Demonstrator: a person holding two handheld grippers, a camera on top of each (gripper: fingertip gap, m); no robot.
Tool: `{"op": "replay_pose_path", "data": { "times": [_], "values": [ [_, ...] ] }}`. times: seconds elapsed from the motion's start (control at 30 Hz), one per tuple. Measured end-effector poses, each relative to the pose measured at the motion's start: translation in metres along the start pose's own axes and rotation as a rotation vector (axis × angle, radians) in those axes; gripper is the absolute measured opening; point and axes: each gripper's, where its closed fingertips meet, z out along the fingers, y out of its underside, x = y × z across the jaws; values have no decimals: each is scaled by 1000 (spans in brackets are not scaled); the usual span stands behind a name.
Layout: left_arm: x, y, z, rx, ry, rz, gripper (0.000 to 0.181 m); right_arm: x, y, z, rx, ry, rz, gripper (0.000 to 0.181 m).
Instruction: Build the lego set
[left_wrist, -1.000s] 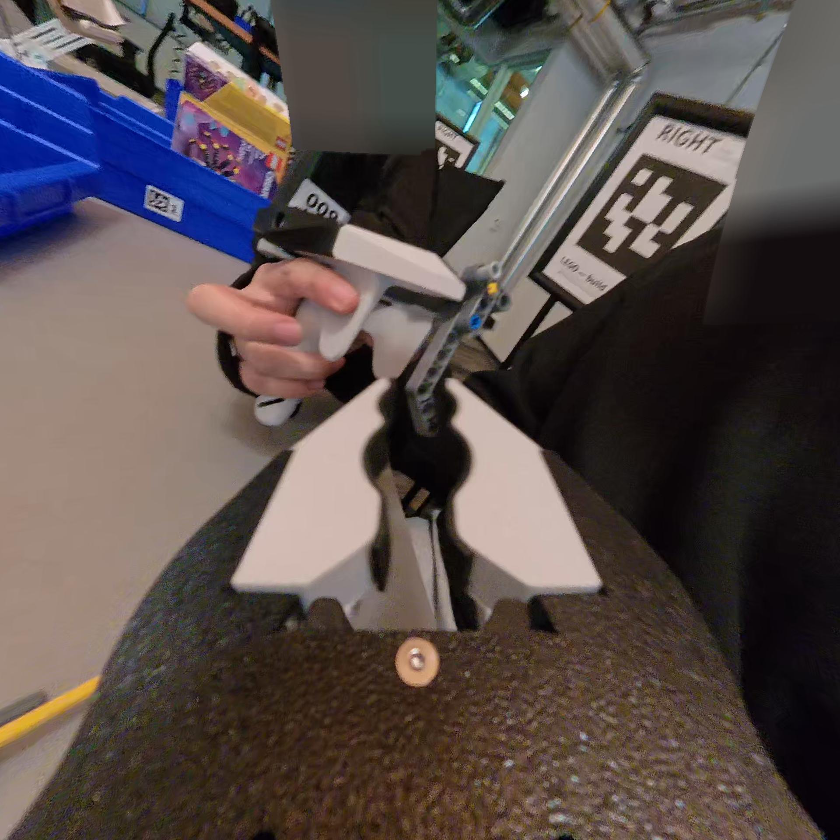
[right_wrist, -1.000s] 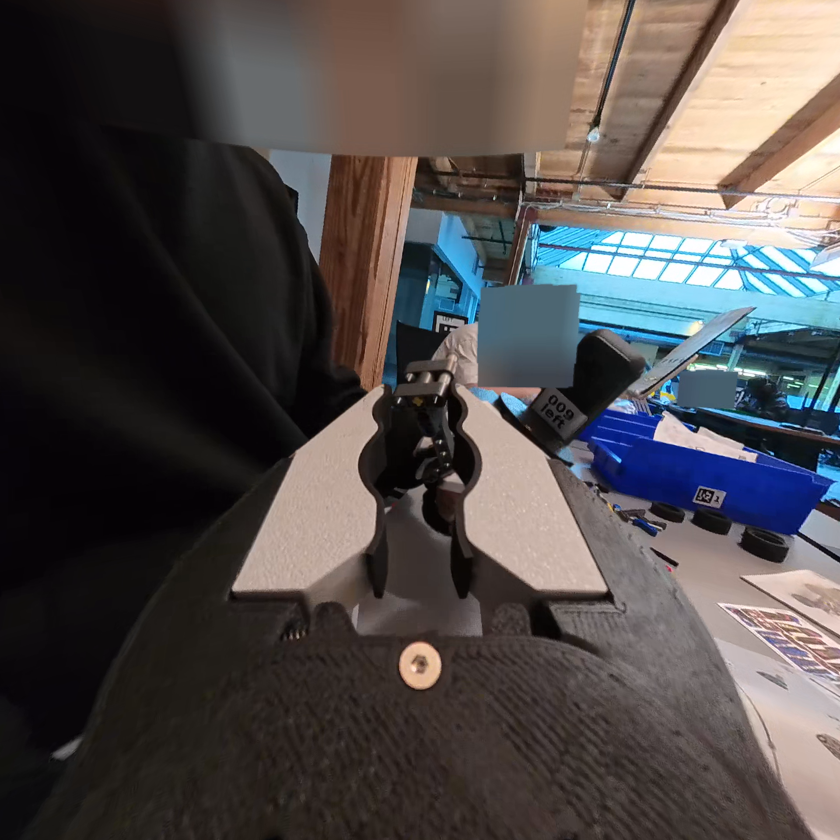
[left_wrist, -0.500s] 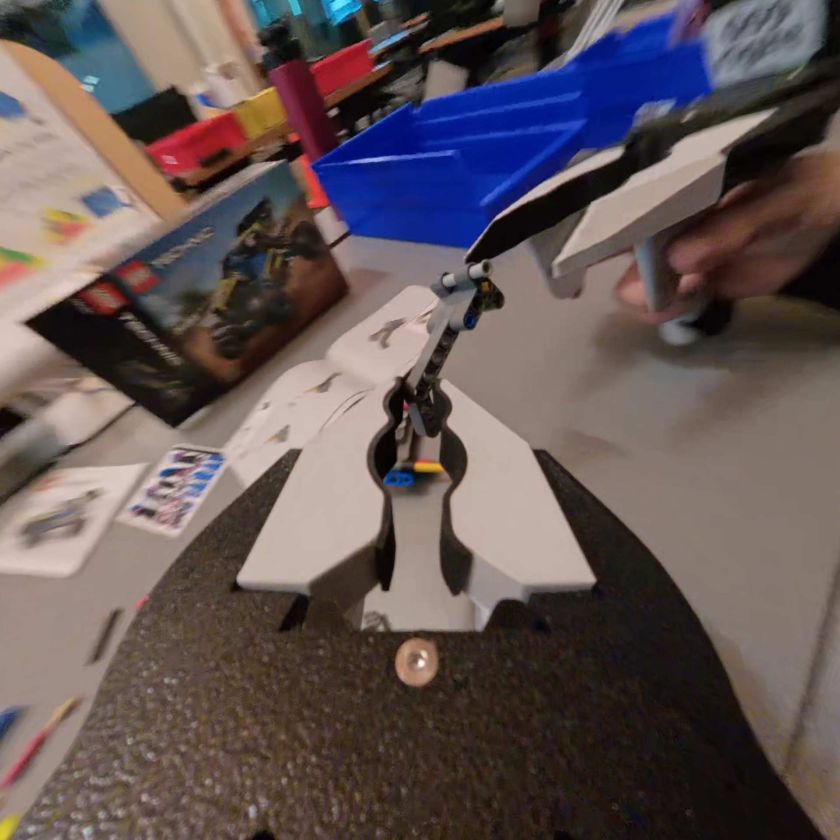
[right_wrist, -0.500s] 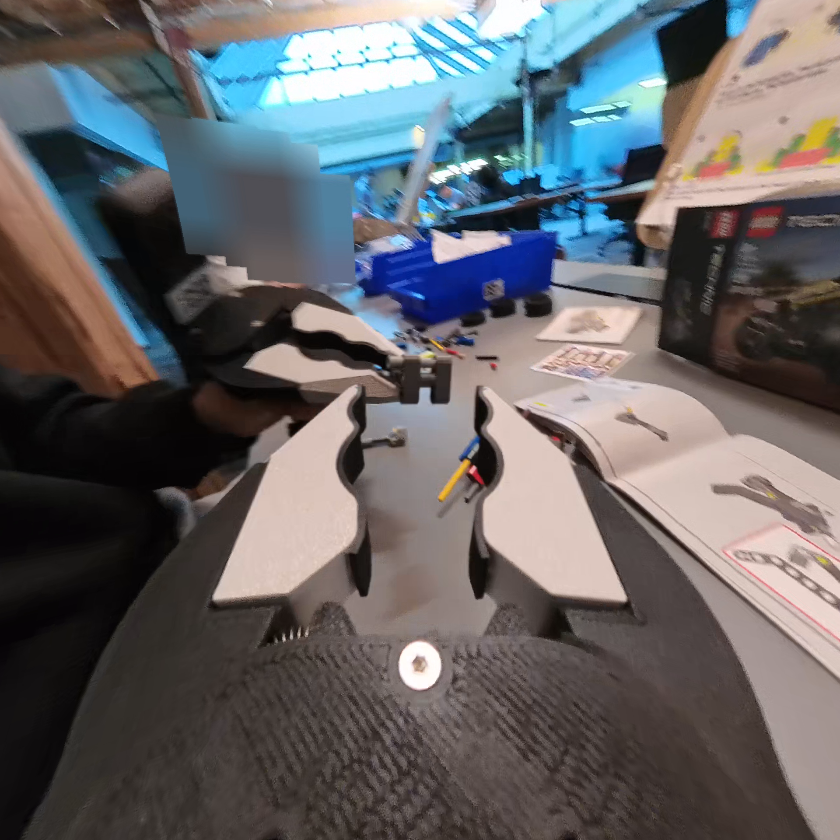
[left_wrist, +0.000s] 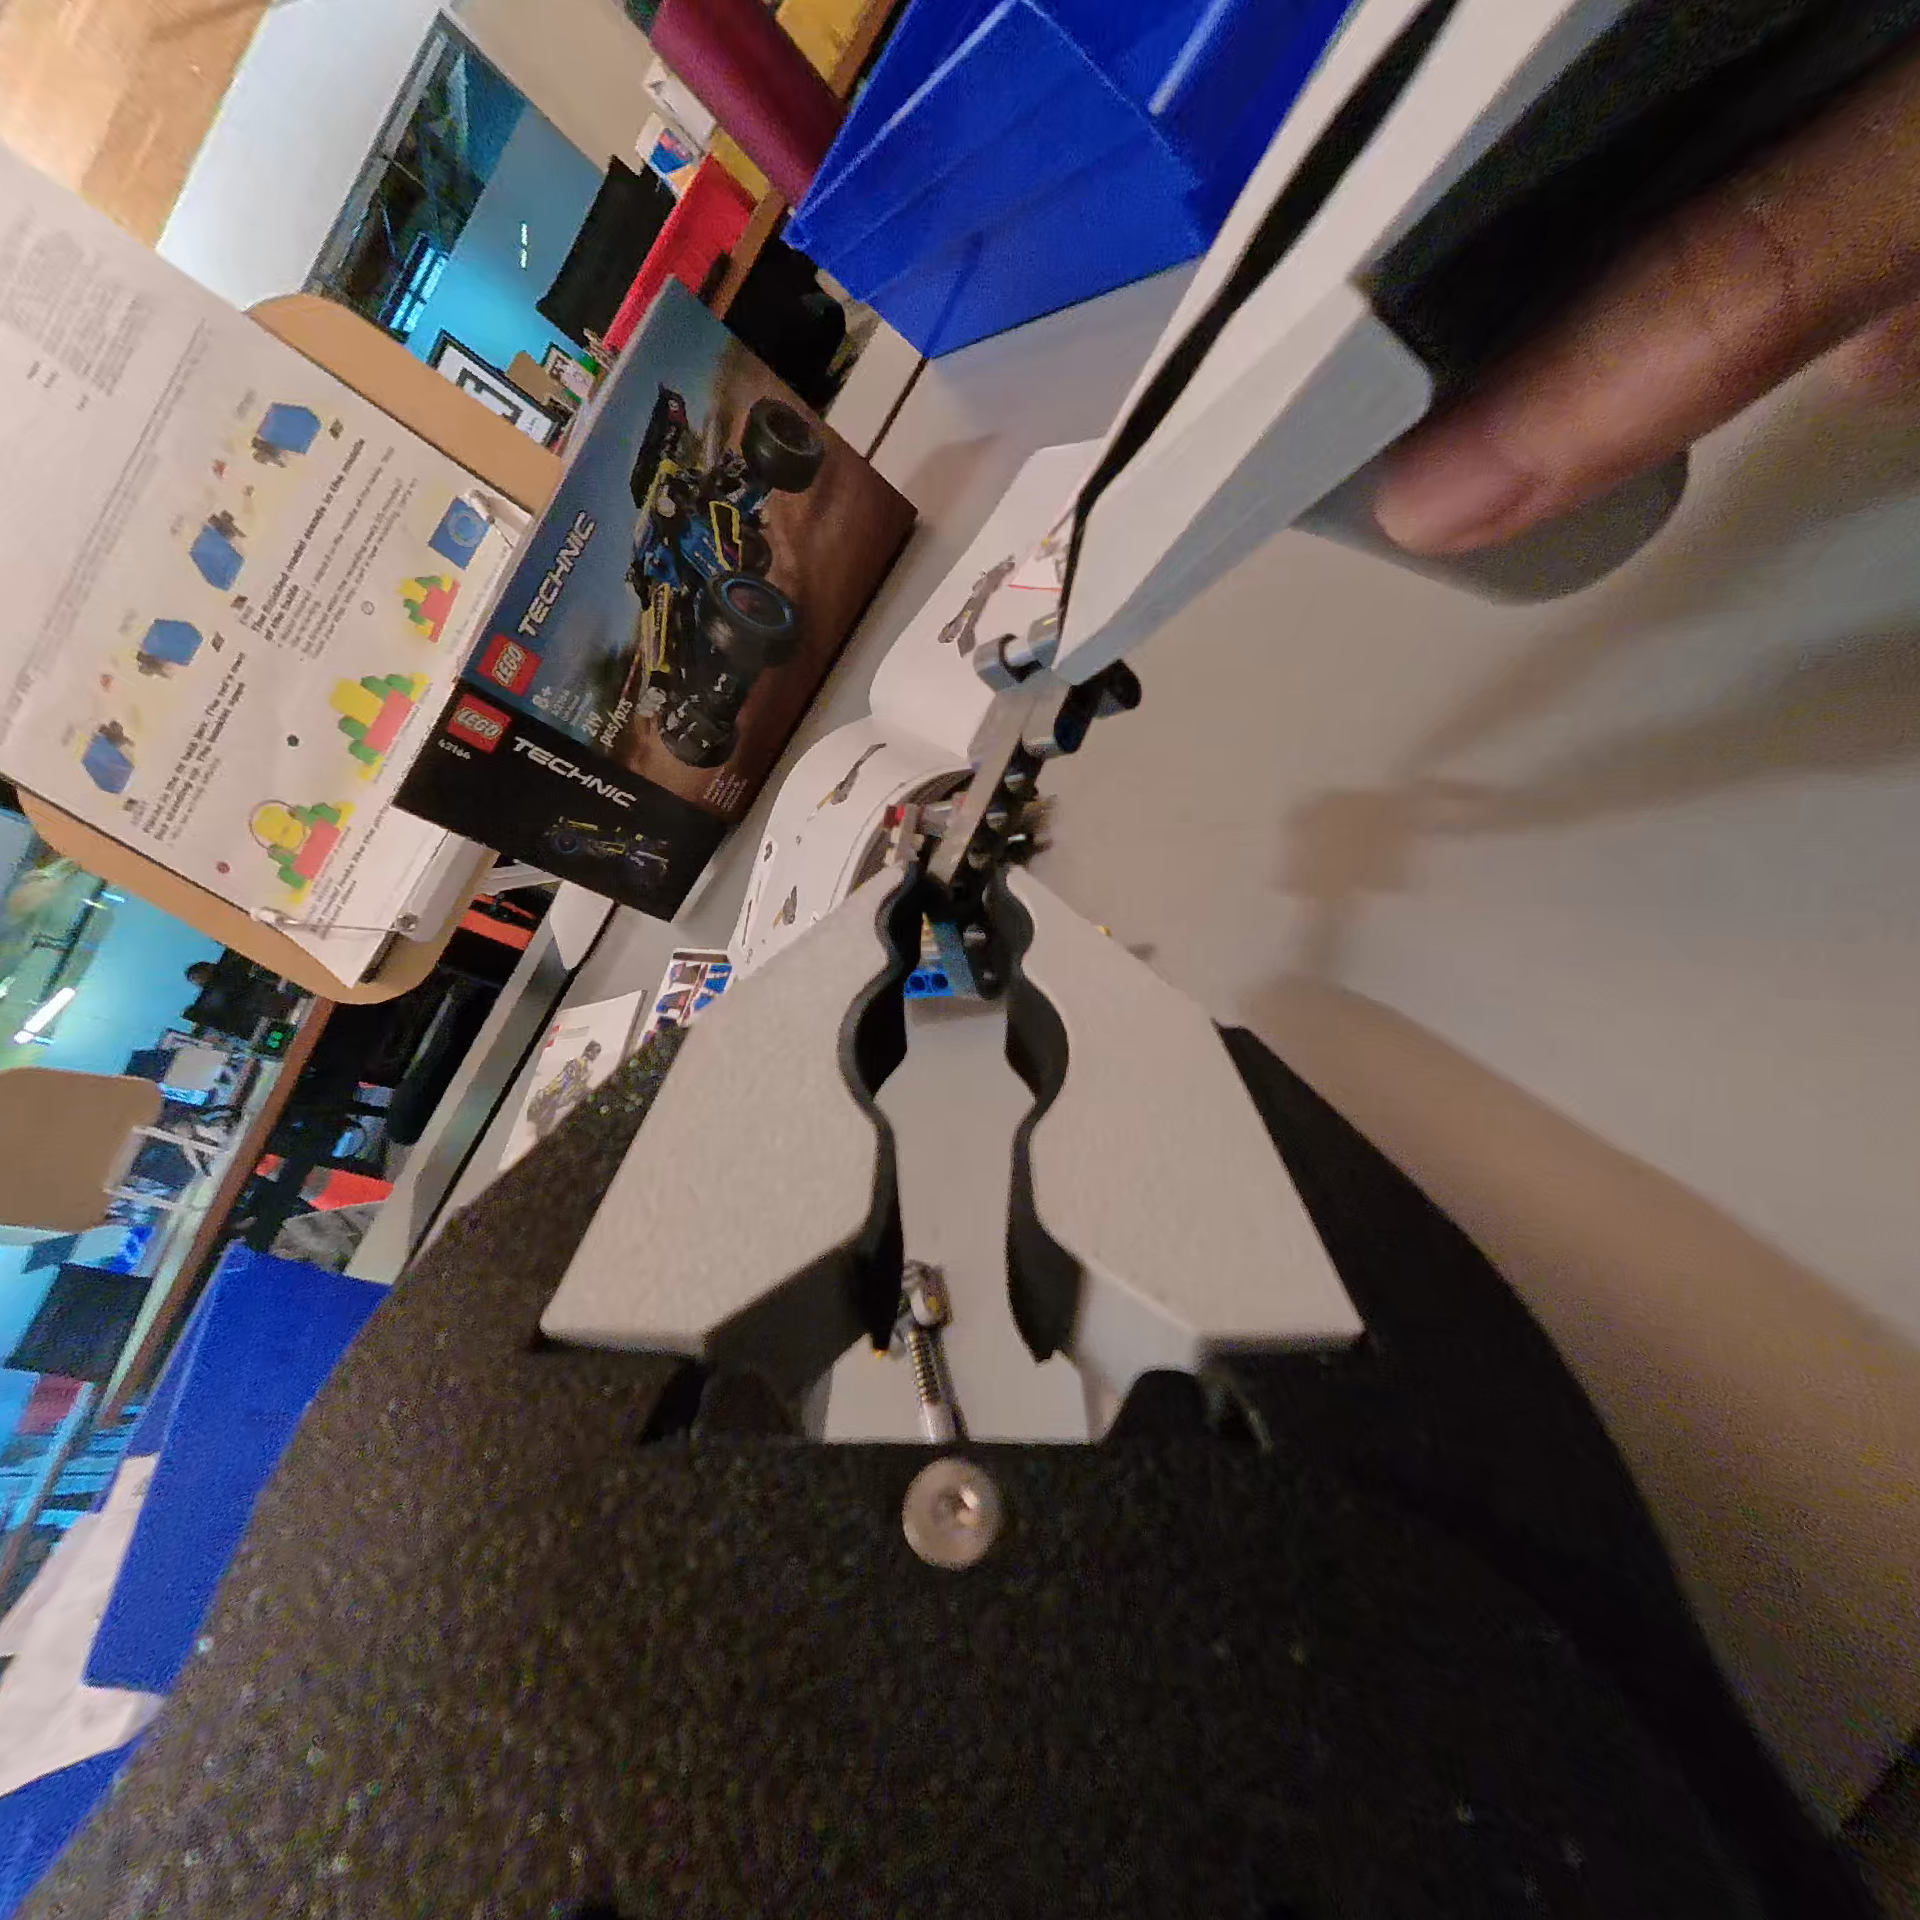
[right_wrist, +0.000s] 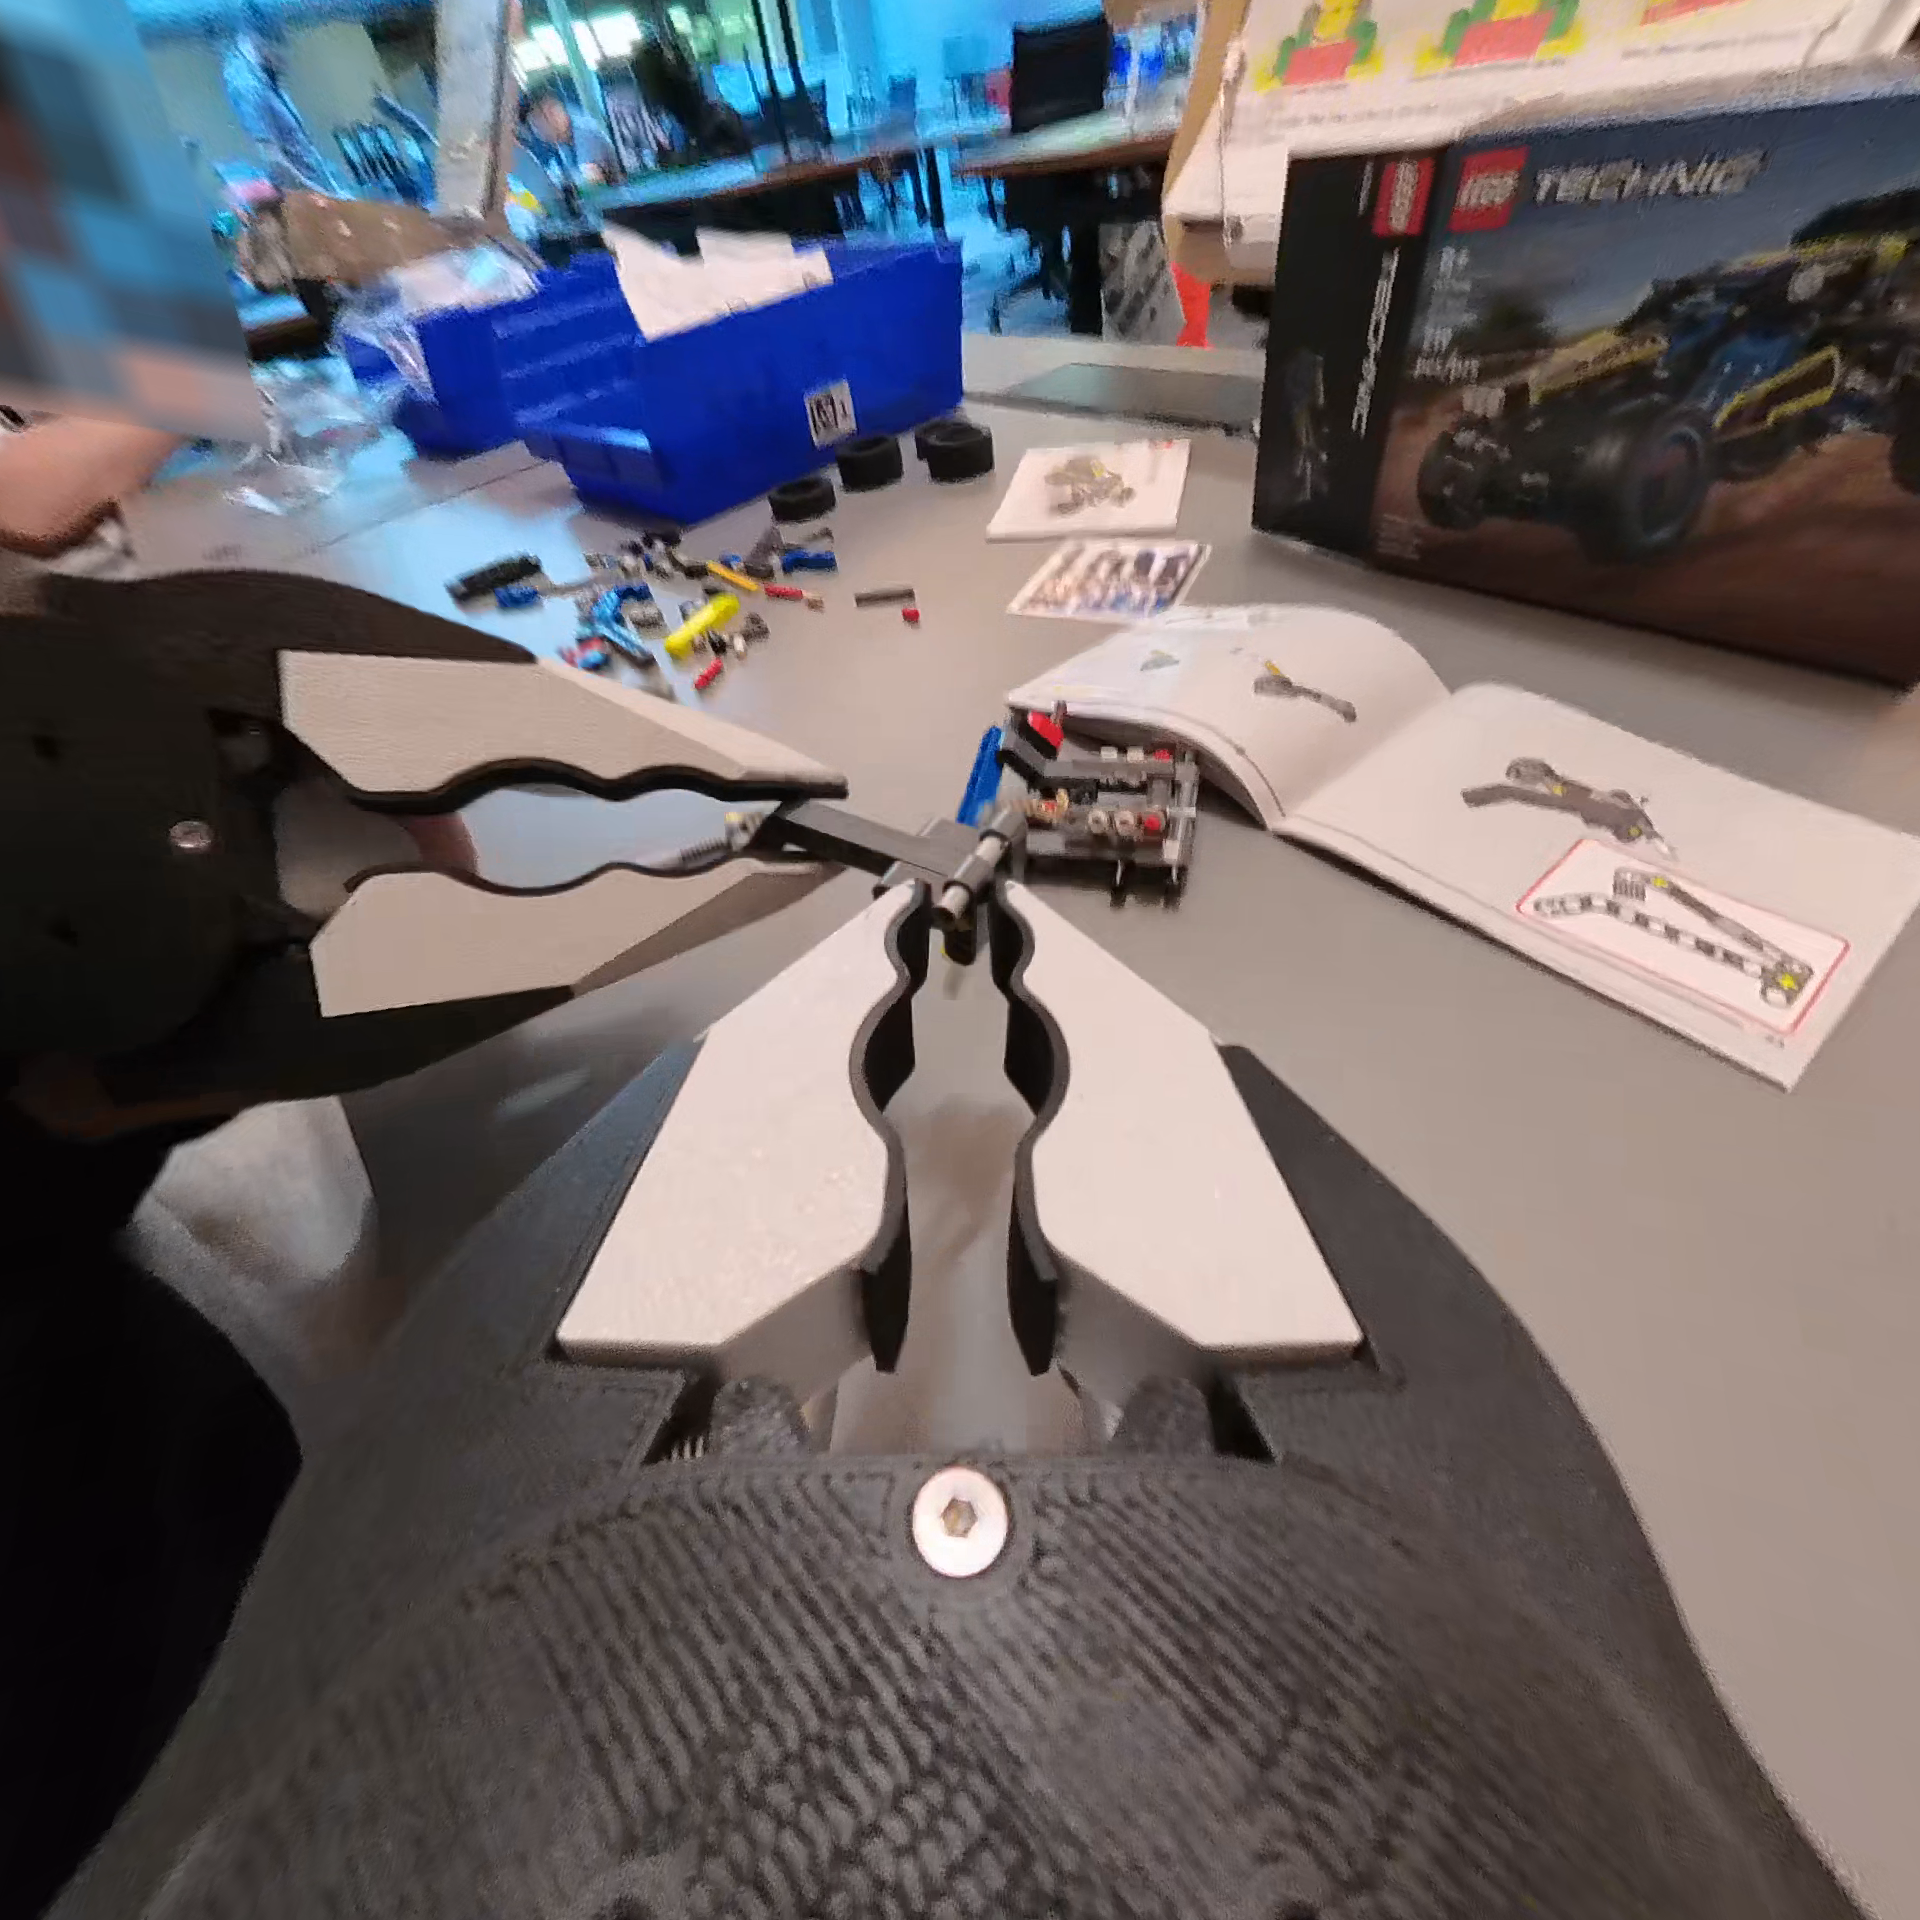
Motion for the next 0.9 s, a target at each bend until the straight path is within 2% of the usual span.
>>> {"op": "replay_pose_path", "data": {
  "times": [0.13,0.33,0.53,0.6,0.77,0.83,0.9],
  "values": [
    [25,2,-3,-26,113,18,10,4,28,-5,-177,9,21,7],
    [62,11,-7,-123,320,-24,14,2,45,-8,-277,-16,-8,6],
    [75,13,-11,-132,424,-124,16,7,57,-9,-353,25,-88,5],
    [77,11,-15,-112,490,-192,21,8,58,-10,-363,35,-102,5],
    [50,7,-36,-24,644,-432,37,9,59,-9,-367,48,-119,4],
    [22,28,-39,-71,600,-512,36,10,59,-10,-365,57,-121,7],
    [-11,68,-38,-174,459,-536,33,11,58,-10,-363,61,-117,15]
  ]
}}
